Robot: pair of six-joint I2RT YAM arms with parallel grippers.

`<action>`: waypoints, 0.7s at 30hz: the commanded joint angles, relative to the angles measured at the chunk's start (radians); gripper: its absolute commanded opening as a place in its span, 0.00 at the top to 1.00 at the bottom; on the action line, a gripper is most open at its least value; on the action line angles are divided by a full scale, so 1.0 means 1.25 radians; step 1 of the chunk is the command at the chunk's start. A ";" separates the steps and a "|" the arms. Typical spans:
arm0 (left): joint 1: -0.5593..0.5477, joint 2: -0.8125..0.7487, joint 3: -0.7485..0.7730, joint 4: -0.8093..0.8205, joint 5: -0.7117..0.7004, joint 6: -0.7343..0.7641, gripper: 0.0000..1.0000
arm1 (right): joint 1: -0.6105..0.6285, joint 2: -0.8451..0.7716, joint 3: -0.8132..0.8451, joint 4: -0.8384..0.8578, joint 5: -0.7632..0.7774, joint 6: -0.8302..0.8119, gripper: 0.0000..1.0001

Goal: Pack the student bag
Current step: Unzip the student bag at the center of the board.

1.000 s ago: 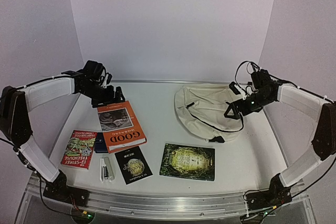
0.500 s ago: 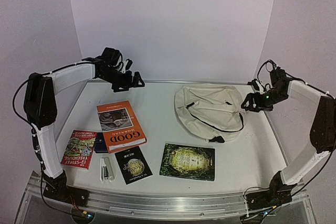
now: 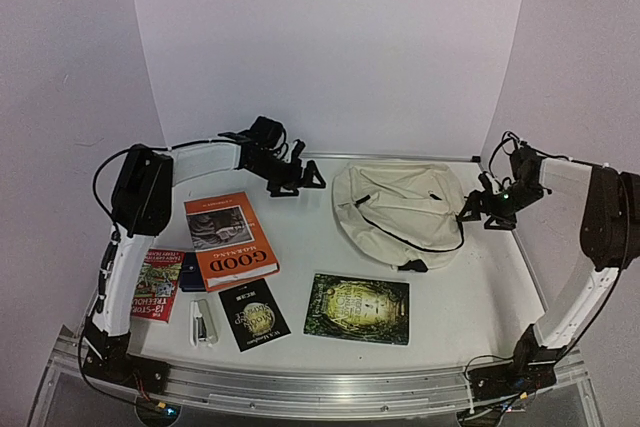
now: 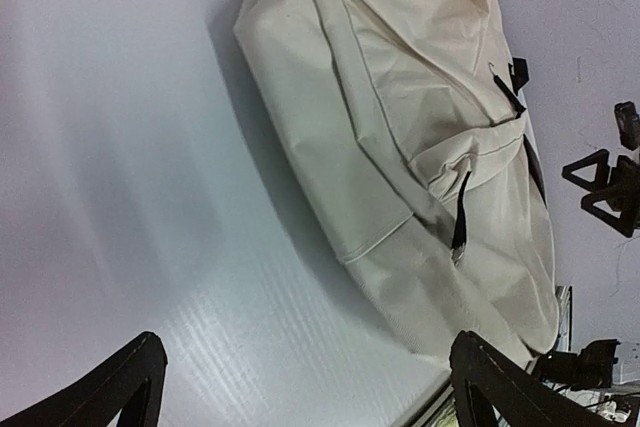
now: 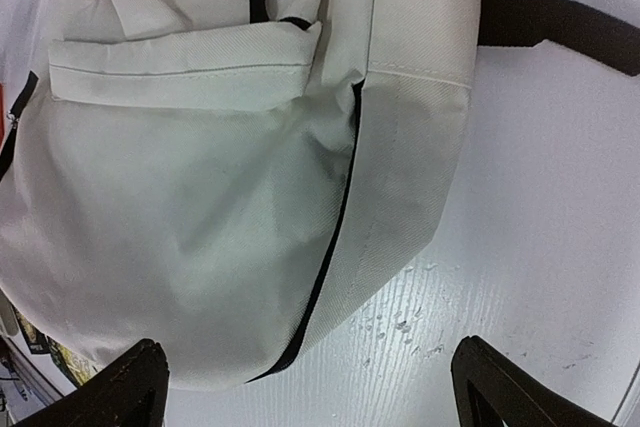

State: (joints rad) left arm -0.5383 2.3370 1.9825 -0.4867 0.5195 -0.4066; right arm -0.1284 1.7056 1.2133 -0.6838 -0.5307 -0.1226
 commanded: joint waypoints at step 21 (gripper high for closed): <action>-0.064 0.086 0.000 0.229 0.123 -0.165 0.73 | 0.105 0.180 0.066 -0.029 -0.077 0.003 0.01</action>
State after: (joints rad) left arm -0.6203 2.5448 2.0404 -0.2652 0.6624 -0.6037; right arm -0.0475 1.9136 1.2551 -0.7044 -0.6180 -0.1146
